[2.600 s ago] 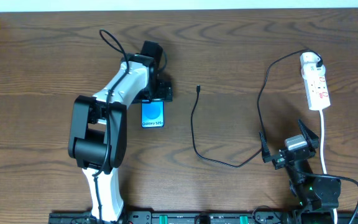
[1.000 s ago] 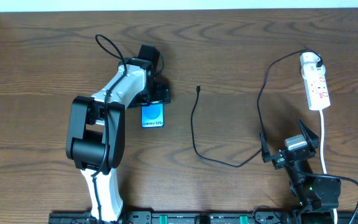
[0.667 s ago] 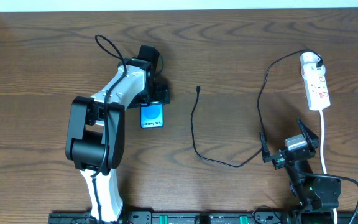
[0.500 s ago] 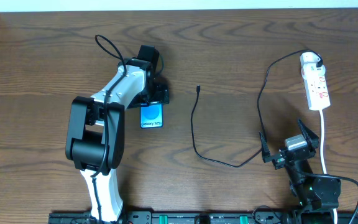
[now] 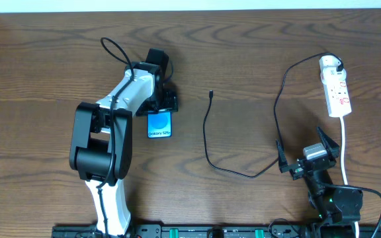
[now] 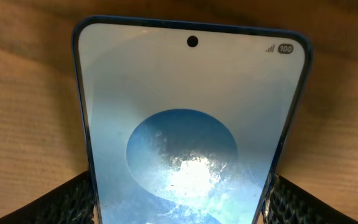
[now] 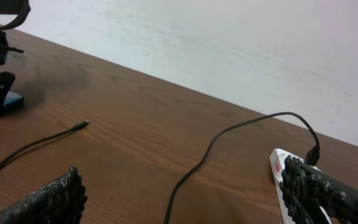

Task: Plug charger to phone and switch on socket

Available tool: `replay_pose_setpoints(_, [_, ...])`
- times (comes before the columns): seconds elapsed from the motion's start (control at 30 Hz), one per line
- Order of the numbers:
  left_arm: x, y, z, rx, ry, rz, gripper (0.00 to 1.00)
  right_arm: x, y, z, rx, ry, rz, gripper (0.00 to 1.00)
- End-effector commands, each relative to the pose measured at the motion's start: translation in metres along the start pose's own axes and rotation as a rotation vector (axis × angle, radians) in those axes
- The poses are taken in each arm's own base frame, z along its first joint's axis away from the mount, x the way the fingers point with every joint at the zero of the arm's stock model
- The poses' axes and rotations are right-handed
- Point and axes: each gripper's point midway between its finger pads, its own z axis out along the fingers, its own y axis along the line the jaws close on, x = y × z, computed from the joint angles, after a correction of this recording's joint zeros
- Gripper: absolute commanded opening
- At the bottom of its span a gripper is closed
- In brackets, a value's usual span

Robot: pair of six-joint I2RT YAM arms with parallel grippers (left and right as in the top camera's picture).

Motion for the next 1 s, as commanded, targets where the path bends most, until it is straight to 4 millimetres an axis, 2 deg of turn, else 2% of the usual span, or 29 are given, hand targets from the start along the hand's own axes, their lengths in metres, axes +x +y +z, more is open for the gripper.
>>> replay_pose_setpoints(0.0, [0.045, 0.009, 0.04, -0.013, 0.197, -0.003, 0.83, 0.0, 0.003, 0.0, -0.012, -0.004, 0.006, 0.99])
replay_pose_setpoints(0.4, [0.056, 0.012, 0.037, -0.029, 0.244, -0.001, 0.85, 0.0, 0.003, 0.0, -0.012, -0.004, 0.006, 0.99])
replay_pose_setpoints(0.43, [0.056, 0.013, 0.037, -0.03, 0.246, 0.0, 0.9, 0.0, 0.003, 0.0, -0.012, -0.004, 0.006, 0.99])
replay_pose_setpoints(0.47, [0.056, 0.013, 0.037, -0.03, 0.246, 0.003, 0.9, 0.0, 0.003, 0.0, -0.012, -0.004, 0.006, 0.99])
replay_pose_setpoints(0.83, [0.045, 0.009, 0.038, -0.014, 0.197, 0.027, 0.9, 0.0, 0.003, 0.0, -0.012, -0.004, 0.006, 0.99])
replay_pose_setpoints(0.97, [0.041, 0.008, 0.039, -0.009, 0.18, 0.02, 0.86, 0.0, 0.003, 0.0, -0.012, -0.004, 0.006, 0.99])
